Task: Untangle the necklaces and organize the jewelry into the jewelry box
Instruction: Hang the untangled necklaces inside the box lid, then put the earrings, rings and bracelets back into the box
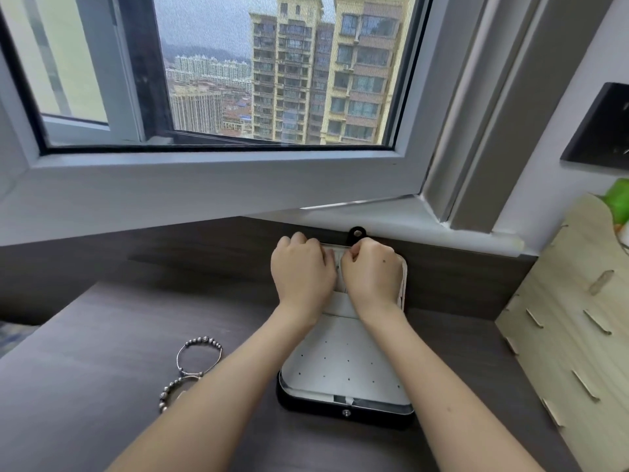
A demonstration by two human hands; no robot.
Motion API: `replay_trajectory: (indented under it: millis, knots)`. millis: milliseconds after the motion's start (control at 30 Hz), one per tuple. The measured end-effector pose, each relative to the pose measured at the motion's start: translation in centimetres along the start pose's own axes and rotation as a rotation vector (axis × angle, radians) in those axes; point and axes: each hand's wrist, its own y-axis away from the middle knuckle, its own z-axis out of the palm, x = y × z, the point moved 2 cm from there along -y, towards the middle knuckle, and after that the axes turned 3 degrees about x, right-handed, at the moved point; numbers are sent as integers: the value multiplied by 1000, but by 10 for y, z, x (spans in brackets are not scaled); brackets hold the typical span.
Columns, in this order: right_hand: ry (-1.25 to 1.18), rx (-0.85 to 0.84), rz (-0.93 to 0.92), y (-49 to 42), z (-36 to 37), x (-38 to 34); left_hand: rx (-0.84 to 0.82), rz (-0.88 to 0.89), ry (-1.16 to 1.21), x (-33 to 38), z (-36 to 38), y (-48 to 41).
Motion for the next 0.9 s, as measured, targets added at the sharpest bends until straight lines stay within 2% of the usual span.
replay_trajectory:
  millis: [133,300,467,600,700,800,900]
  knots:
    - [-67,-42,21,2,9,4,-30,13,-30,0,0,1]
    - [-85,-153,-15,9,11,8,-58,181,-83,-12,-2,13]
    - [-290,-91,-63,14,-1,5,-66,263,-31,-21,-4,24]
    - [-192,-59,-112,19,-8,2,-77,271,88,-28,-16,34]
    - [-132,-56,-226,35,-17,-4,-82,222,141,-45,-33,37]
    - [-114,-236,-423,63,-26,-13,-131,143,144,-73,-58,43]
    - [-56,-469,-504,90,-41,-9,-211,46,140,-103,-82,53]
